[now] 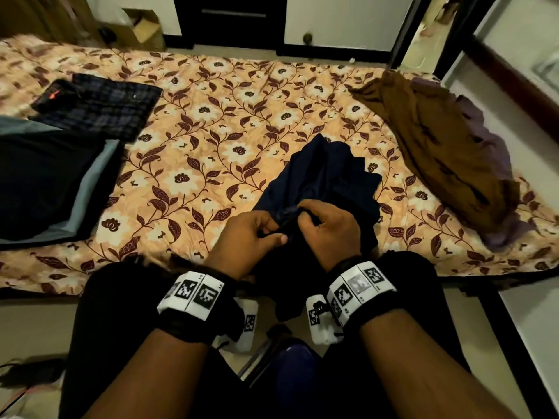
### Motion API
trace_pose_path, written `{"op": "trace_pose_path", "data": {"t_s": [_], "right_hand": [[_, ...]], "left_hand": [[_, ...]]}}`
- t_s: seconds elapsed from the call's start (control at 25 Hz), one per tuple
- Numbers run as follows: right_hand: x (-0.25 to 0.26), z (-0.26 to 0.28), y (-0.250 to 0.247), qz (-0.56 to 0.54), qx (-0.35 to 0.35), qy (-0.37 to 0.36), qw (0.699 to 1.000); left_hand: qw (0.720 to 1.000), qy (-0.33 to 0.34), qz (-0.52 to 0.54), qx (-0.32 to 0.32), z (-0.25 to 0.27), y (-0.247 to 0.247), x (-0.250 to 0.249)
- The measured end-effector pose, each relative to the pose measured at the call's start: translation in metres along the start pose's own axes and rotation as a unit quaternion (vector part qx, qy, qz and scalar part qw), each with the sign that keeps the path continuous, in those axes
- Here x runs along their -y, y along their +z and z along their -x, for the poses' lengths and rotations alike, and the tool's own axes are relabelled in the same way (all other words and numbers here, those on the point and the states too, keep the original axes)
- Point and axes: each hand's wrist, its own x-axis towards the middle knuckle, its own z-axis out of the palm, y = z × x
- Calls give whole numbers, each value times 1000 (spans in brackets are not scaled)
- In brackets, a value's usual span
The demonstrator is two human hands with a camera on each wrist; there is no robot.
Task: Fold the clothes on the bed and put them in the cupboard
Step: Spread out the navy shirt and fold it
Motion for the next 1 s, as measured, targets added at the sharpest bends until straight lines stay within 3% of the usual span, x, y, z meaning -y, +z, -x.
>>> {"op": "trace_pose_path", "data": {"t_s": [0.12,0.2,0.36,0.4,0.48,0.56,0.6,0.64,0.72,0.8,0.84,0.88,1.0], "right_hand": [[2,-1,-16,7,21,-28,999],[7,-10,-30,8,5,-42,999],[22,-40,-62,8,-70,-97,993],[27,-52,-70,-4,-95,-94,991],[42,-77,-84,-17,-136,-103,985],[63,-101,-96,-6,-152,-147,977],[76,-115,-106,-9,-164,-171,972],[90,-132,-118,-19,-186,-192,963],[120,-166,-142,-41,-229,-240,942],[155,-204,-165,-2,-242,-287,927],[169,-224,-171,46,-214,-290,932],[180,-242,-173,107,-157,-272,943],[181,-278,-168,204,110,-208,950]], "left_hand": [[996,-39,-74,30,4,-22,-5],[990,-28,-127,-45,0,-35,-22],[948,83,-198,-234,-1,-48,-68],[958,96,-163,-216,3,-50,-79],[996,84,17,-33,9,-53,-107],[971,74,164,158,13,-69,-140],[959,93,200,179,9,-84,-155],[951,122,238,155,2,-104,-170],[946,182,269,-22,-13,-148,-202],[920,250,102,-285,-43,-195,-226],[893,258,-18,-367,-58,-214,-235],[883,230,-115,-392,-73,-230,-240],[903,25,-276,-329,-102,-257,-235]]}}
